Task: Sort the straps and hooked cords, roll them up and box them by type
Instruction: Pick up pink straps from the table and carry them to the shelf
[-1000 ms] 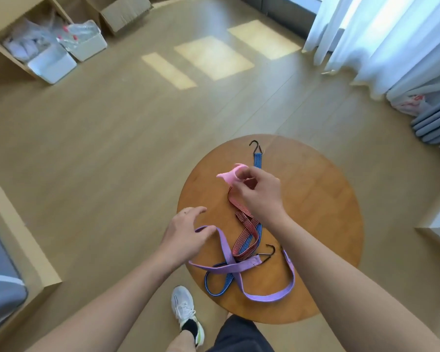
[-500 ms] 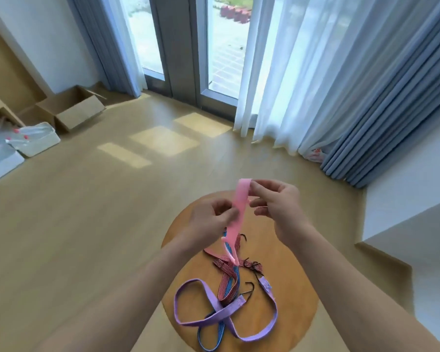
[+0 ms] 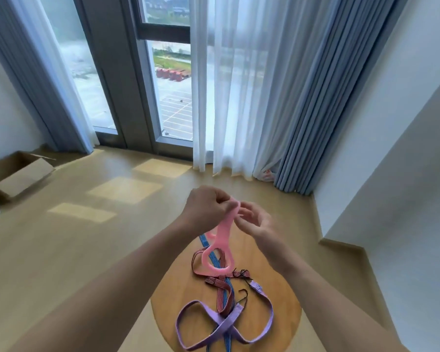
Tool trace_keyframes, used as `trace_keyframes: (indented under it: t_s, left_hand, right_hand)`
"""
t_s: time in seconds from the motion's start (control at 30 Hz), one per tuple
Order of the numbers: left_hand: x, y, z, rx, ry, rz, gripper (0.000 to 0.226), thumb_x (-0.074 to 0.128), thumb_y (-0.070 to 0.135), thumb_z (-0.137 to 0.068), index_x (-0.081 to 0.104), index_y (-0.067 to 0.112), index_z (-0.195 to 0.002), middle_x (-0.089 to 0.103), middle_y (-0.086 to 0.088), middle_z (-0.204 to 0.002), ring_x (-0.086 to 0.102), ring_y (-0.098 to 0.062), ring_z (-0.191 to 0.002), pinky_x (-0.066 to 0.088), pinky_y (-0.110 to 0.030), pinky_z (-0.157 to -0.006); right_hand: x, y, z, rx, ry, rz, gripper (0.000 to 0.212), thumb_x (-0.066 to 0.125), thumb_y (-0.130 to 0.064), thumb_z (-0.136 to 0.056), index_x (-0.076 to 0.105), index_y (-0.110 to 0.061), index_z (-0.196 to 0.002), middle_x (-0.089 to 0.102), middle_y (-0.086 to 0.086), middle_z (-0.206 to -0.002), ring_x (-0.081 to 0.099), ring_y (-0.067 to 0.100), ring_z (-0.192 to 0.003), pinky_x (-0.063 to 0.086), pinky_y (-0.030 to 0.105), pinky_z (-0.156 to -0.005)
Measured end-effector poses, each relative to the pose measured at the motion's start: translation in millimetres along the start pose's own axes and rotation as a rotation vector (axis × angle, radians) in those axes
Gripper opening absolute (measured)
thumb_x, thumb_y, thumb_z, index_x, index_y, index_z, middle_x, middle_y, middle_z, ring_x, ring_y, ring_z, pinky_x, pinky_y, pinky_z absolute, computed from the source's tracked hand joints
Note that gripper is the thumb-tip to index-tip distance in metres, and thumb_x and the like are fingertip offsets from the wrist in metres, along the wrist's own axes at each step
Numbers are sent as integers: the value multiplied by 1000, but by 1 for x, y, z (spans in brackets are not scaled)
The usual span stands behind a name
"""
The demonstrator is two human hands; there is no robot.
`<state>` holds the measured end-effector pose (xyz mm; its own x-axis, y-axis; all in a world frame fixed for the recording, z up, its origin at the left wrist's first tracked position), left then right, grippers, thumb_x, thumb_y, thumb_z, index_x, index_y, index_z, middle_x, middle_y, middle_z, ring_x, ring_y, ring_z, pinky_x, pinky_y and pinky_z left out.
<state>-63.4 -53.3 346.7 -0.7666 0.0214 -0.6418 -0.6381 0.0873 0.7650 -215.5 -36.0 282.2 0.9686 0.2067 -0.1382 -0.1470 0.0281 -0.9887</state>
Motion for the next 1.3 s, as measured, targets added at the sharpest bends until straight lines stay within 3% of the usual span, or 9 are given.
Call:
trace_keyframes:
  t_s: [0.1, 0.23, 0.37, 0.53, 0.6, 0.7, 0.87, 1.13, 1.3]
  left_hand:
    - [-5, 5, 19, -15, -25, 85, 13, 75, 28, -91, 83, 19, -86, 77, 0, -76, 74, -19, -79, 61, -44, -80]
    - [-3, 9, 48, -36, -101, 193, 13, 76, 26, -91, 81, 14, -90, 78, -5, -83, 75, -23, -83, 62, -48, -83]
    - [8, 7, 76, -19, -121, 213, 14, 76, 26, -91, 81, 14, -95, 78, -7, -88, 75, -27, -87, 62, -50, -82]
    - [44, 9, 106, -1, -267, 120, 66, 74, 59, -79, 61, 29, -137, 77, 5, -95, 74, -17, -91, 59, -45, -89]
    - [55, 20, 116, 47, -326, 114, 57, 75, 54, -84, 65, 28, -133, 76, 8, -95, 71, -10, -87, 58, -27, -80]
    - [73, 44, 131, 133, -470, 114, 52, 86, 31, -81, 68, 22, -129, 71, 8, -100, 64, 2, -82, 46, -4, -62]
    - [108, 81, 147, 267, -561, 59, 57, 87, 4, -74, 71, 15, -127, 75, -1, -109, 71, -14, -102, 57, -35, -99]
    - [187, 176, 182, 568, -660, -58, 39, 75, -3, -83, 75, 14, -119, 74, 2, -105, 70, -11, -100, 59, -27, -91]
    - [239, 238, 199, 681, -591, -142, 33, 62, -3, -89, 77, 19, -109, 73, 6, -92, 68, -13, -90, 60, -32, -81]
  right_hand:
    - [20, 11, 24, 20, -93, 84, 85, 86, -57, -67, 41, -52, -139, 50, -16, -144, 45, -2, -132, 42, 34, -106]
    - [32, 31, 54, 98, 46, 210, 129, 96, -51, -54, 16, -40, -156, 37, -11, -152, 35, 10, -137, 35, 38, -110]
    - [34, 48, 84, 119, 193, 269, 106, 94, -43, -62, 33, -41, -149, 50, -9, -138, 47, 13, -124, 45, 36, -101]
    - [33, 80, 138, 229, 205, 181, 62, 88, -29, -75, 60, -24, -130, 64, -8, -119, 59, 12, -111, 50, 19, -84]
    - [28, 90, 162, 264, 197, 119, 53, 88, -26, -75, 63, -23, -122, 68, -6, -112, 64, 12, -104, 56, 22, -86]
    - [7, 99, 191, 291, 287, 122, 74, 91, -33, -70, 51, -28, -132, 63, -3, -121, 64, 12, -107, 56, 26, -86]
    - [-29, 100, 227, 304, 434, 101, 64, 90, -24, -73, 52, -27, -125, 63, -7, -115, 63, 13, -108, 52, 18, -79]
    - [-108, 109, 308, 341, 641, 43, 9, 82, -24, -82, 77, -18, -87, 69, -4, -76, 63, 8, -74, 54, 25, -73]
    - [-177, 113, 386, 390, 830, -5, 16, 81, -26, -82, 72, -14, -75, 61, -8, -62, 53, 7, -60, 46, 20, -63]
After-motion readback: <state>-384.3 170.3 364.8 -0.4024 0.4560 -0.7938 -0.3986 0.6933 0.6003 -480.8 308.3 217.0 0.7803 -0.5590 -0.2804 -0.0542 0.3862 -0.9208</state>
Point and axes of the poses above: each hand's wrist, its own z-axis away from the middle knuckle, its own x-axis out of the palm, y = z × x, the point moved 6 cm from there along -z, towards the middle knuckle
